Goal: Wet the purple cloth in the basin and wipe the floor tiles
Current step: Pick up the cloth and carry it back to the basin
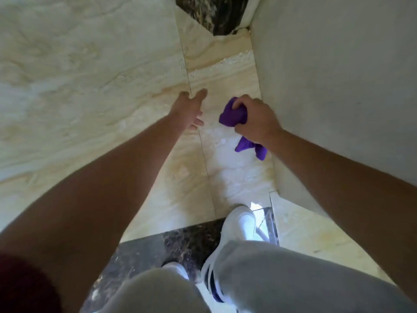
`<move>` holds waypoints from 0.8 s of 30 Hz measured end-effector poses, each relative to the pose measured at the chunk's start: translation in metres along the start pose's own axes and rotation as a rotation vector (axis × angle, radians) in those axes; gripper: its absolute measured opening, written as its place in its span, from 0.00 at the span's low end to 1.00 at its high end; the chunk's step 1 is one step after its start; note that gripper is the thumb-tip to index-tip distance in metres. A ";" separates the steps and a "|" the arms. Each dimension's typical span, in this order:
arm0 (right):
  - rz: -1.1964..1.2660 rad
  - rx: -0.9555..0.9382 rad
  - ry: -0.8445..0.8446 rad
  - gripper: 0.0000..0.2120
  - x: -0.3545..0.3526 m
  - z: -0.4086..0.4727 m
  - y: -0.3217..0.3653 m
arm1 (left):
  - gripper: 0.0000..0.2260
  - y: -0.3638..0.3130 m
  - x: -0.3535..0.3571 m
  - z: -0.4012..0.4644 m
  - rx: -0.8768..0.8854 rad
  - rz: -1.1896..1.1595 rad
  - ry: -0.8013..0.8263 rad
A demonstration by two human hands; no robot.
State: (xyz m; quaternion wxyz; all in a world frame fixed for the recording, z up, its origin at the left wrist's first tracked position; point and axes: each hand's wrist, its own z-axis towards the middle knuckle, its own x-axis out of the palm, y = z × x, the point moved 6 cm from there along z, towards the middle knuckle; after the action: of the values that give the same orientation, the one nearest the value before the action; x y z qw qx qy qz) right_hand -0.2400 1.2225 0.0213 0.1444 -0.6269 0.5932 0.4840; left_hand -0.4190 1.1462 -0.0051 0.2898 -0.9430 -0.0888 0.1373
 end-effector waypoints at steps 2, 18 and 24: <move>0.063 -0.113 0.013 0.26 -0.033 -0.049 0.044 | 0.29 -0.024 0.022 -0.066 -0.076 -0.128 0.168; 0.976 0.546 -0.372 0.32 -0.238 -0.432 0.089 | 0.13 -0.122 0.019 -0.462 -0.029 -0.329 0.462; 1.717 0.562 -0.421 0.22 -0.233 -0.556 0.105 | 0.13 -0.125 0.052 -0.571 0.024 -0.068 0.723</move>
State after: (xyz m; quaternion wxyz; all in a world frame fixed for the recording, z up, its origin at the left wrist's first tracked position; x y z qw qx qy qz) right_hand -0.0505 0.9165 0.5156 -0.0123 0.1862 0.9112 0.3674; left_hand -0.2039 0.9629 0.5089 0.3180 -0.9237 -0.0105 -0.2135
